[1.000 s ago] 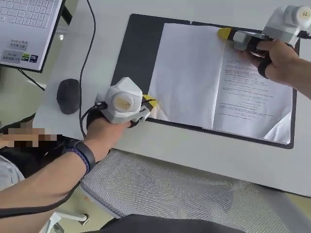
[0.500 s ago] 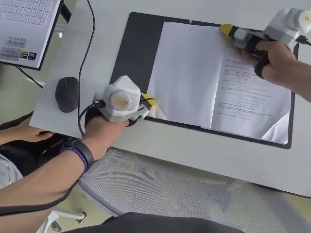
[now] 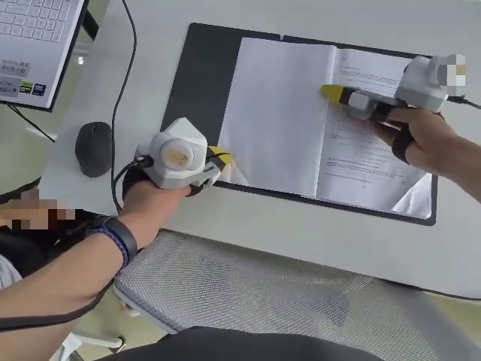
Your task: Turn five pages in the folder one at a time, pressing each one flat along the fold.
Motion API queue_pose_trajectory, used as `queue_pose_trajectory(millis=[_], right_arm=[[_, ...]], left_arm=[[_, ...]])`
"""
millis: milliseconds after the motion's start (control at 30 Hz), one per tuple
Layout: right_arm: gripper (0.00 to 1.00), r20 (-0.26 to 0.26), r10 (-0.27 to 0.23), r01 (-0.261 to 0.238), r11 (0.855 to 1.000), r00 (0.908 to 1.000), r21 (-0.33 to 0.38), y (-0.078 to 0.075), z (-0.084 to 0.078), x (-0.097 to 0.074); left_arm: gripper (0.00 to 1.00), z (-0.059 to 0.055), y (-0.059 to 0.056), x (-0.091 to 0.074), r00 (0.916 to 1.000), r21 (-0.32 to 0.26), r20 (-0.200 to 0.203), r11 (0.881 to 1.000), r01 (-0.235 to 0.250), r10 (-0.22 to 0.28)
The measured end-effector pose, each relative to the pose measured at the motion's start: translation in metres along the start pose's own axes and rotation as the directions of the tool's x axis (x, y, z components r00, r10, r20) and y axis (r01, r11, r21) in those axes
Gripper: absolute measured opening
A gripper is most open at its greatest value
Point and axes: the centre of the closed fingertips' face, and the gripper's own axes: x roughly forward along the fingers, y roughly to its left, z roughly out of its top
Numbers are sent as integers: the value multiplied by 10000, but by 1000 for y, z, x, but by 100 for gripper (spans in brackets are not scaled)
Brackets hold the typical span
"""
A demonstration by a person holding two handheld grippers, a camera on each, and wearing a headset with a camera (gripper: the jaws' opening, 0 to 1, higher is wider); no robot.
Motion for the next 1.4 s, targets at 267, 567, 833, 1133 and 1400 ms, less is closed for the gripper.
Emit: queue_pose_trajectory(millis=[267, 567, 833, 1133, 1400], right_arm=[[0, -364, 594, -589, 9982, 9976, 126, 34, -45, -14], [0, -686, 1089, -1062, 9935, 9917, 417, 72, -87, -29], [0, -1090, 1334, -1281, 9903, 9851, 547, 94, -115, -37], [0, -965, 1126, -1047, 9910, 9889, 840, 99, -123, -40], [0, -676, 841, -756, 9900, 9942, 1188, 98, -125, -43]], left_arm=[[0, 0, -1, 1, 10000, 47, 16, 10000, 27, -27], [0, -1, -1, 2, 10000, 58, 42, 10000, 39, -40], [0, -2, -1, 2, 9999, 42, 85, 10000, 59, -59], [0, -2, 0, 3, 9998, -69, 173, 10000, -68, 69], [0, -2, 1, 3, 10000, 149, 82, 9999, -9, 8]])
